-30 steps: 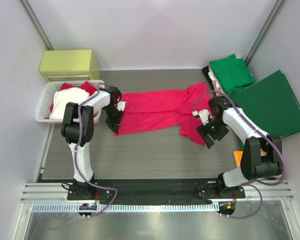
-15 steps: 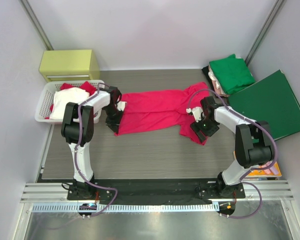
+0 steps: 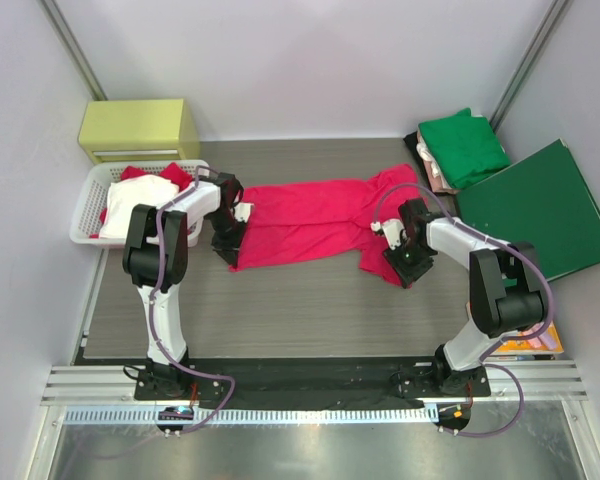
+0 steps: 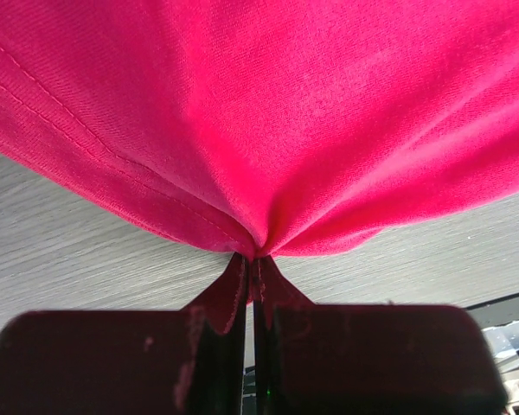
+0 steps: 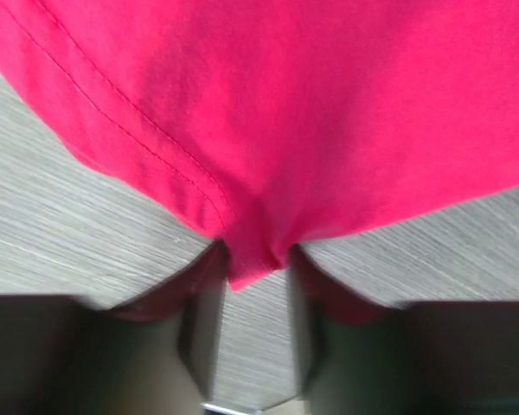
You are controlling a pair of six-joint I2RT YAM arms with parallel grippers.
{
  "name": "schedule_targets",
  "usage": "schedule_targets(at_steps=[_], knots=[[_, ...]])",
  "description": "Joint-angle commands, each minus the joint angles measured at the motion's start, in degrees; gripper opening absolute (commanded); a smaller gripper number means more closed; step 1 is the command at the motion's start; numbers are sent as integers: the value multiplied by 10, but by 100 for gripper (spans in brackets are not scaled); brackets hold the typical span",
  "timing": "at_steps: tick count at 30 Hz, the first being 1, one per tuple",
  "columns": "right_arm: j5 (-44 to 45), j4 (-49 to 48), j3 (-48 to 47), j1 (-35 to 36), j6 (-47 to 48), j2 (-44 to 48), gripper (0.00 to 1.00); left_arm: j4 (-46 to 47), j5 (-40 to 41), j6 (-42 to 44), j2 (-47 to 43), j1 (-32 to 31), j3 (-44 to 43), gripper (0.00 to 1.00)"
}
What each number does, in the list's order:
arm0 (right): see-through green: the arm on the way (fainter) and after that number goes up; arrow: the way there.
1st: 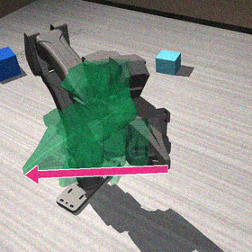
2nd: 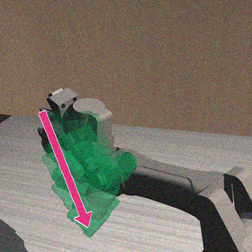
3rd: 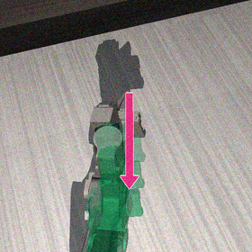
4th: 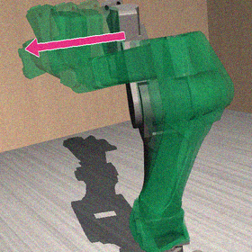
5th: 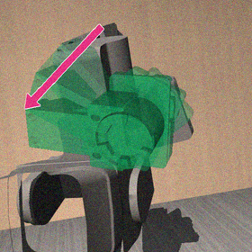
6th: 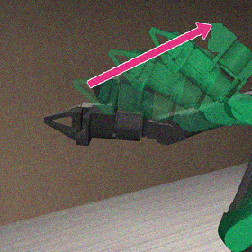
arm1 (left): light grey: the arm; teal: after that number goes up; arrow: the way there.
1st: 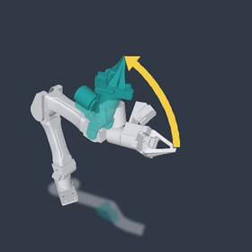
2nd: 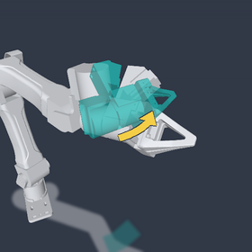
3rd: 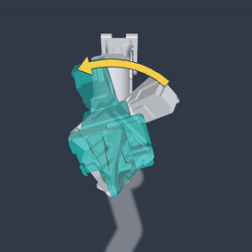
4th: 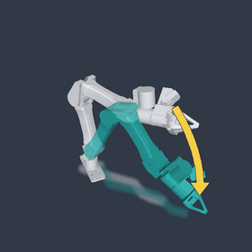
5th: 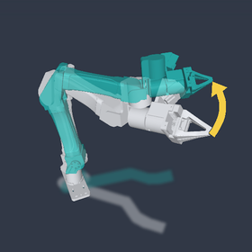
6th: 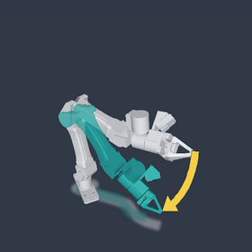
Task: Fold and stack the t-shirts
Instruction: Grap the side of the flattened tshirt closest away from the robot with both arms, then fold the other side of the tshirt into a rectangle
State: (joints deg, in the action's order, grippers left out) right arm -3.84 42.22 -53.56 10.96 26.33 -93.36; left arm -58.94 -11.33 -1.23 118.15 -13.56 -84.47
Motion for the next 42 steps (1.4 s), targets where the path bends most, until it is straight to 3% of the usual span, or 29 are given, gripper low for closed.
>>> schedule_targets(at_steps=[1, 2, 3, 11, 18, 22, 31, 42], knots=[[-18, -24, 14, 4, -14, -19, 13, 5, -12, 4, 1, 3, -15, 0], [-22, -25, 15, 4, -15, -22, 3, 6, -11, 5, -1, 3, -13, 0], [-23, -23, 17, 5, -17, -23, 1, 7, -10, 5, -1, 3, -11, 0], [-29, 19, 21, 5, -16, 76, 1, 29, -8, 10, -27, 3, 4, 0], [-16, 57, -14, 6, -15, 181, 1, 72, 0, 33, -108, 3, 40, 0], [-3, 72, -43, 6, -15, 188, 1, 92, 11, 52, -141, 2, 52, 0], [-4, 10, -109, 6, -32, 102, 1, 126, 59, 71, -154, 3, 42, 0], [25, -13, -245, 2, -43, -8, 1, 142, 101, 85, -96, 8, -64, 0]])
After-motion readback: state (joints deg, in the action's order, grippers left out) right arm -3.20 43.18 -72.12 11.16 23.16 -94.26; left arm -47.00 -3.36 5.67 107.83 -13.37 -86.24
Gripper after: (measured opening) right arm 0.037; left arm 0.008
